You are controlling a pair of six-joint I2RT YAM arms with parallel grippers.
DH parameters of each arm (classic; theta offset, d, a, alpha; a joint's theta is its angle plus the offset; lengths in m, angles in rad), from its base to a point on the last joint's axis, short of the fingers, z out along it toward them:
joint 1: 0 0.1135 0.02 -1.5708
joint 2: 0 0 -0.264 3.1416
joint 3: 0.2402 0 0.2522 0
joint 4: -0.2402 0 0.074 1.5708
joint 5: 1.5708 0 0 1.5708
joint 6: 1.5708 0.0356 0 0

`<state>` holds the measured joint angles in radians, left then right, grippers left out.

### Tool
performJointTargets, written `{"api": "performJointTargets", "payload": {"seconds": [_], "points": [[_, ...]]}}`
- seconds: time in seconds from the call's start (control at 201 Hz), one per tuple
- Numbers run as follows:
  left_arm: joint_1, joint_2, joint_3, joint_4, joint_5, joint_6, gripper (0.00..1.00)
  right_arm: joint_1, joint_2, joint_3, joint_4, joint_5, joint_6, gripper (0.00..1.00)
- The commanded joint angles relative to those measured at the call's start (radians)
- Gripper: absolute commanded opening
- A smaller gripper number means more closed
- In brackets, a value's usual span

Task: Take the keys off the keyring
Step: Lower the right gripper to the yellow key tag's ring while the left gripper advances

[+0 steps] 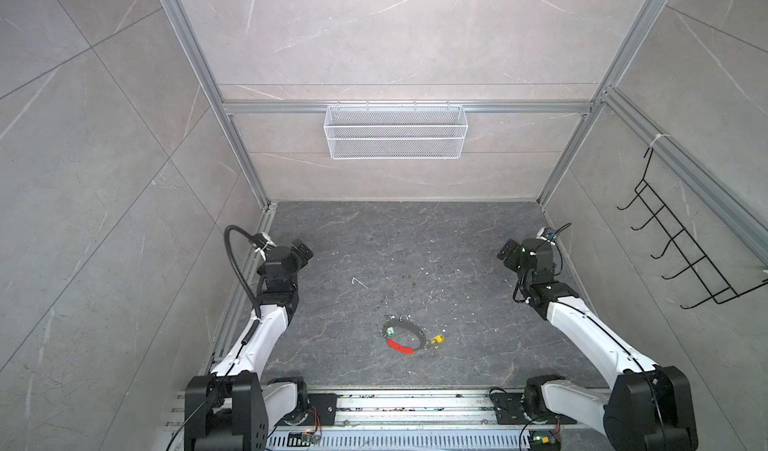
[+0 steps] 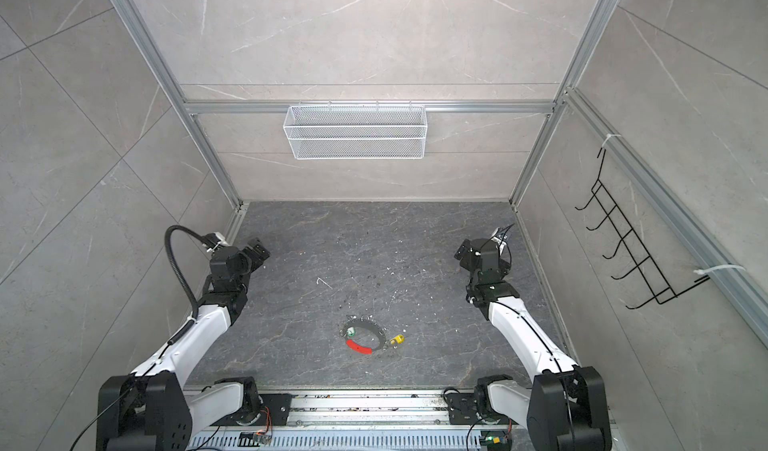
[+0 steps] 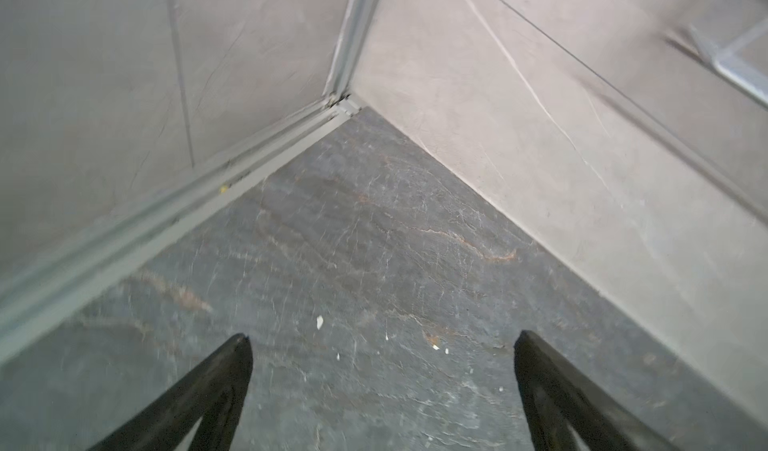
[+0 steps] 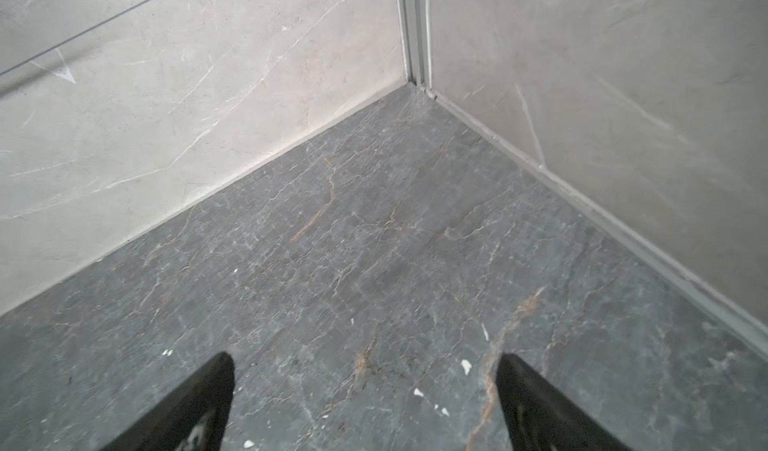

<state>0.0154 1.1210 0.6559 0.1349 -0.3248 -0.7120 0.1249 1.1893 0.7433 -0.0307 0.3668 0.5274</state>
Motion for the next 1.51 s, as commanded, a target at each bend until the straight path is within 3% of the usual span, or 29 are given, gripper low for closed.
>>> {"api": "performJointTargets", "payload": {"seconds": [0.0, 0.129, 0.174, 0.229, 0.364, 0.448, 0.548, 0.717, 0.926, 1.131, 1.504], "points": [[0.008, -0.072, -0.019, -0.139, -0.036, -0.289, 1.00, 0.004, -0.002, -0.048, -0.100, -0.190, 0.071, 0.94], [0.008, -0.133, -0.052, -0.098, 0.134, -0.281, 1.00, 0.056, -0.057, -0.082, -0.090, -0.336, 0.011, 0.92], [0.008, -0.137, -0.043, -0.096, 0.222, -0.245, 1.00, 0.090, -0.073, -0.090, -0.094, -0.392, -0.025, 0.86], [0.007, -0.128, -0.014, -0.117, 0.342, -0.197, 0.92, 0.146, -0.087, -0.108, -0.090, -0.444, -0.057, 0.82], [-0.005, -0.090, -0.001, -0.142, 0.601, -0.170, 0.70, 0.374, -0.103, -0.140, -0.121, -0.399, -0.102, 0.79], [-0.053, -0.090, -0.032, -0.133, 0.681, -0.159, 0.66, 0.504, -0.073, -0.139, -0.146, -0.370, -0.121, 0.72], [-0.143, -0.115, -0.076, -0.136, 0.686, -0.149, 0.66, 0.629, -0.035, -0.136, -0.157, -0.355, -0.144, 0.66], [-0.297, -0.153, -0.117, -0.161, 0.644, -0.113, 0.59, 0.867, 0.062, -0.093, -0.235, -0.214, -0.167, 0.59], [-0.405, -0.141, -0.157, -0.182, 0.630, -0.085, 0.56, 1.049, 0.203, -0.051, -0.311, -0.068, -0.143, 0.44], [-0.430, -0.122, -0.173, -0.185, 0.650, -0.069, 0.53, 1.105, 0.259, -0.024, -0.330, 0.000, -0.149, 0.35], [-0.431, -0.105, -0.158, -0.183, 0.666, -0.055, 0.53, 1.105, 0.300, 0.011, -0.348, -0.056, -0.201, 0.31]]}}
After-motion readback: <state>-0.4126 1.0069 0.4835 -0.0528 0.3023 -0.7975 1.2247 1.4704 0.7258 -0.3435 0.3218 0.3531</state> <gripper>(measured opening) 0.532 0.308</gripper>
